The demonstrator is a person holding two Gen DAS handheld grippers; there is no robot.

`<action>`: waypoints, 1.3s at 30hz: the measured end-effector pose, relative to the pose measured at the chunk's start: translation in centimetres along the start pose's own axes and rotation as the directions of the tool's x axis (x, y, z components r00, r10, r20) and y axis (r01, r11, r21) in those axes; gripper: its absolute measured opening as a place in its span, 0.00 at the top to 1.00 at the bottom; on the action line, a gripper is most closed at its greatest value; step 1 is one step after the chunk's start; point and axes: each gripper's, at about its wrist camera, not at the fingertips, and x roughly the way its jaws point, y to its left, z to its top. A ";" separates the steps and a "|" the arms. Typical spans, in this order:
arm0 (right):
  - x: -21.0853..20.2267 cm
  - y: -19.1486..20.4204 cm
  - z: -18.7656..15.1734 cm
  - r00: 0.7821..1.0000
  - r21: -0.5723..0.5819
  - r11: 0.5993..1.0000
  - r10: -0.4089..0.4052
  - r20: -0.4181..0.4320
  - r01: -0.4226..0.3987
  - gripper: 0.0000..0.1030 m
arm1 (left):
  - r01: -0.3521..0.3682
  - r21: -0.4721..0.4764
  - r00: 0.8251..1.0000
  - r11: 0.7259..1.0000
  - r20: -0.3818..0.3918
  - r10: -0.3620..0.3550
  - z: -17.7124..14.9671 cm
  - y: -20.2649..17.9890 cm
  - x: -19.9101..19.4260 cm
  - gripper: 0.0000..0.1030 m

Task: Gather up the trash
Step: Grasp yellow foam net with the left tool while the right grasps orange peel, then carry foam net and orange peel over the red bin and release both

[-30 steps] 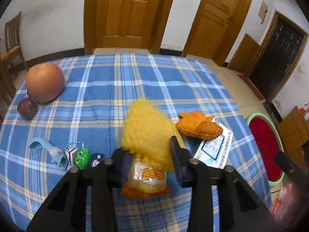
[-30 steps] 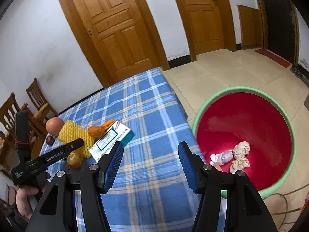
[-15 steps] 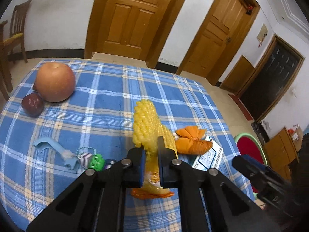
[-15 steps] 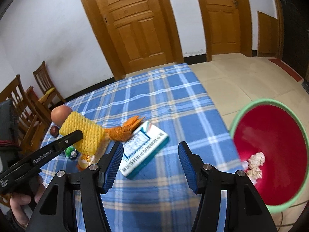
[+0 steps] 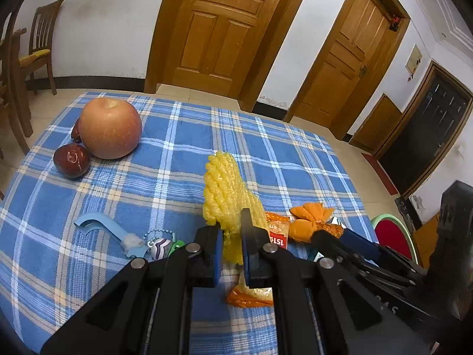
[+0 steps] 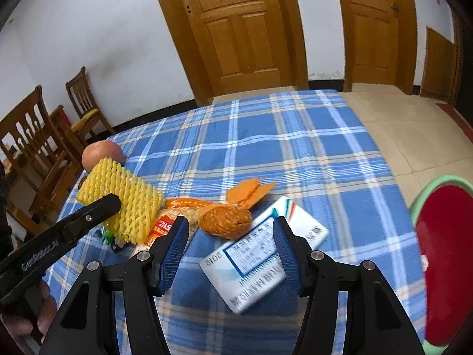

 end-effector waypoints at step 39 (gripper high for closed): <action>-14.5 -7.8 -5.3 0.980 0.182 0.983 -0.026 0.199 -0.010 0.75 | 0.132 0.188 0.991 0.973 -0.022 -0.130 -2.4 -10.7 -5.0 0.91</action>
